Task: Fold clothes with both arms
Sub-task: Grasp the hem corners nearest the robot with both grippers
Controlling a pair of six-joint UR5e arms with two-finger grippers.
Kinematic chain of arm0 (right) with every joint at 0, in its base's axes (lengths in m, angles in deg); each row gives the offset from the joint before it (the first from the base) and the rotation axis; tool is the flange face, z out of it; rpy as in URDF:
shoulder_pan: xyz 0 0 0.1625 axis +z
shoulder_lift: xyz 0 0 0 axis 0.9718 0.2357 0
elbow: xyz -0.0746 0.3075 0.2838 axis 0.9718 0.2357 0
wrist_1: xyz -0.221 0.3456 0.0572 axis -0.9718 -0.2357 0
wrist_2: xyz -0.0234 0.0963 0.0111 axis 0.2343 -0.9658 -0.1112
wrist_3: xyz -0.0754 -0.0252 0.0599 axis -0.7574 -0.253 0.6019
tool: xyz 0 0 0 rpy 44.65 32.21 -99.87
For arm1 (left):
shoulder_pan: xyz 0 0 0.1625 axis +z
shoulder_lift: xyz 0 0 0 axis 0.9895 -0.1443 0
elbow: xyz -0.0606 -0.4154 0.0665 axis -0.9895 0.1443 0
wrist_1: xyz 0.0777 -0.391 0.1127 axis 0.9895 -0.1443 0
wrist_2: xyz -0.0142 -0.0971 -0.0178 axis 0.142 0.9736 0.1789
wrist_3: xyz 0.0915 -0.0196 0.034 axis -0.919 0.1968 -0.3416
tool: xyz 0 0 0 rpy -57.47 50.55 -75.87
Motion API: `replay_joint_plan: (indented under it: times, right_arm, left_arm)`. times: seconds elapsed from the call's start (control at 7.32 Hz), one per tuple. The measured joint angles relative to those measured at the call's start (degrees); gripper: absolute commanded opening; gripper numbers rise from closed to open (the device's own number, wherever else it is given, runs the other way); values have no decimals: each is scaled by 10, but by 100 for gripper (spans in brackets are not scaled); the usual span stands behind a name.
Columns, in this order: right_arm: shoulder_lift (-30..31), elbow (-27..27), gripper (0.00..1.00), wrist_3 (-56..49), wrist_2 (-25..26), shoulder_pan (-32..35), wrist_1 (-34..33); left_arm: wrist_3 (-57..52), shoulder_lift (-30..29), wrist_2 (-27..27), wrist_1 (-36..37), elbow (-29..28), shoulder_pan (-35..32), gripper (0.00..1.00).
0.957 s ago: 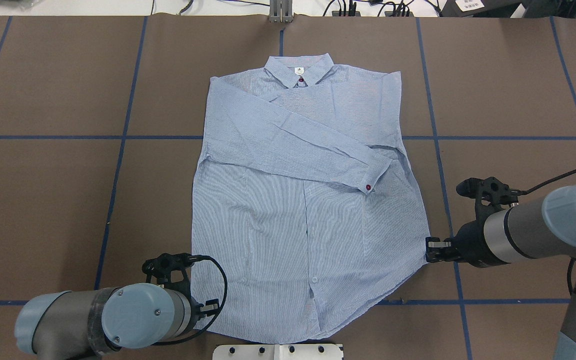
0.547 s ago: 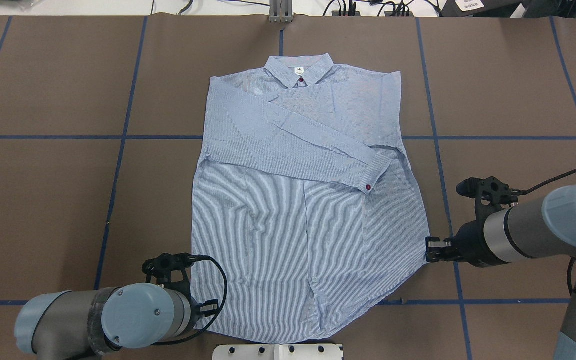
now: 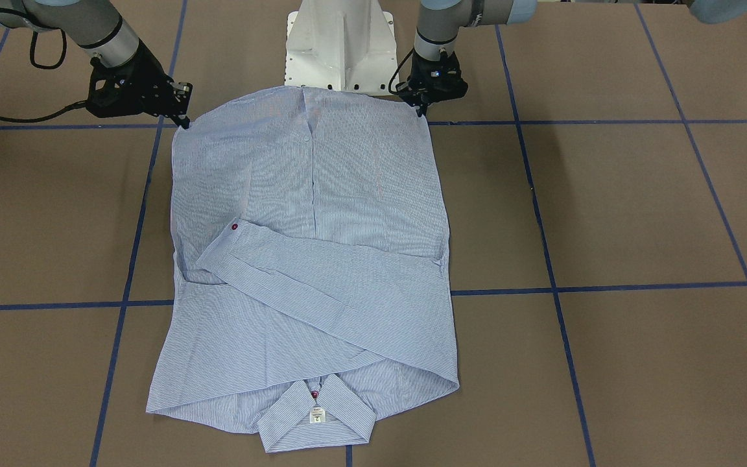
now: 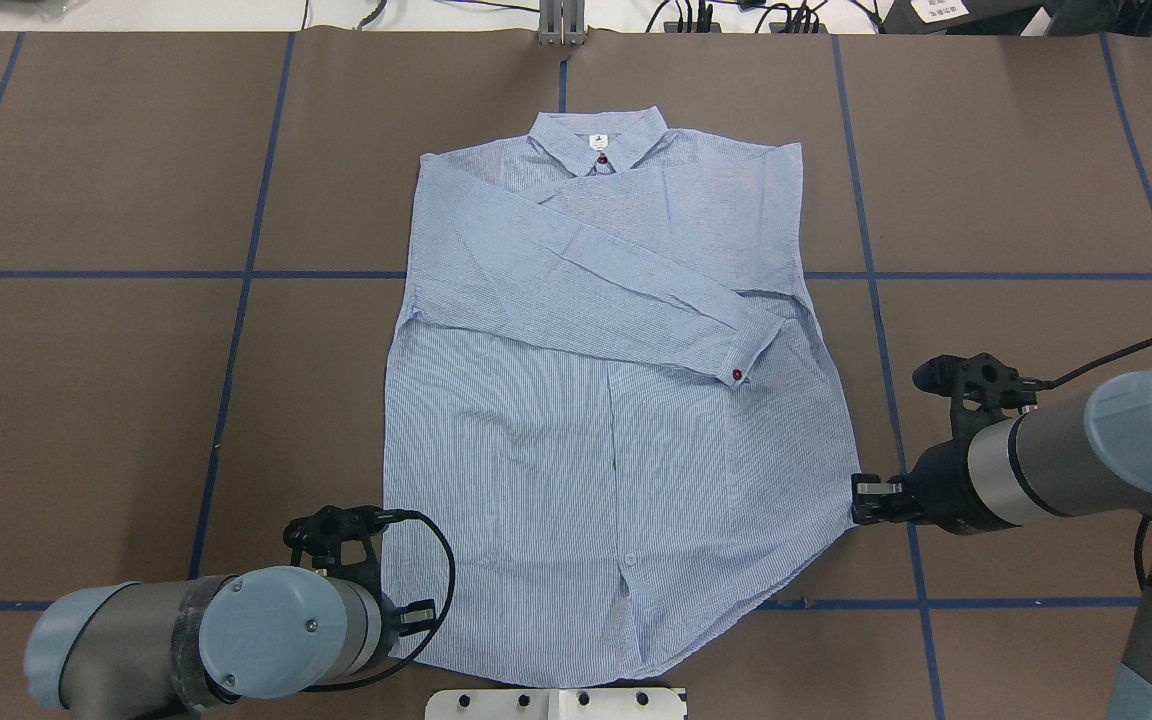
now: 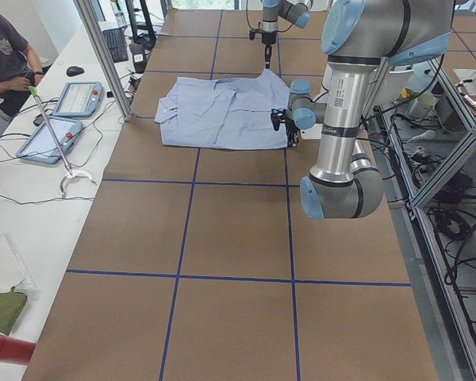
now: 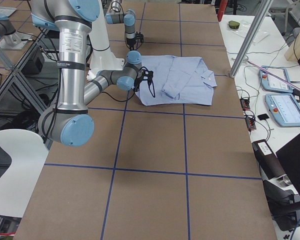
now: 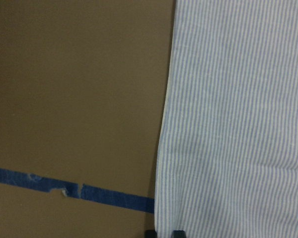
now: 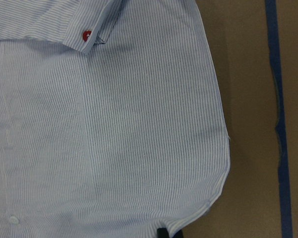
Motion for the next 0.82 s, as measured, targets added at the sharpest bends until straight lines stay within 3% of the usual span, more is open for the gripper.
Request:
replay_joint_plan:
  times: [0.82]
  right_arm:
    - [-2,3,0,0,-8,6,2]
  left_arm:
    - [-42,10,-1,4,25,-25,0]
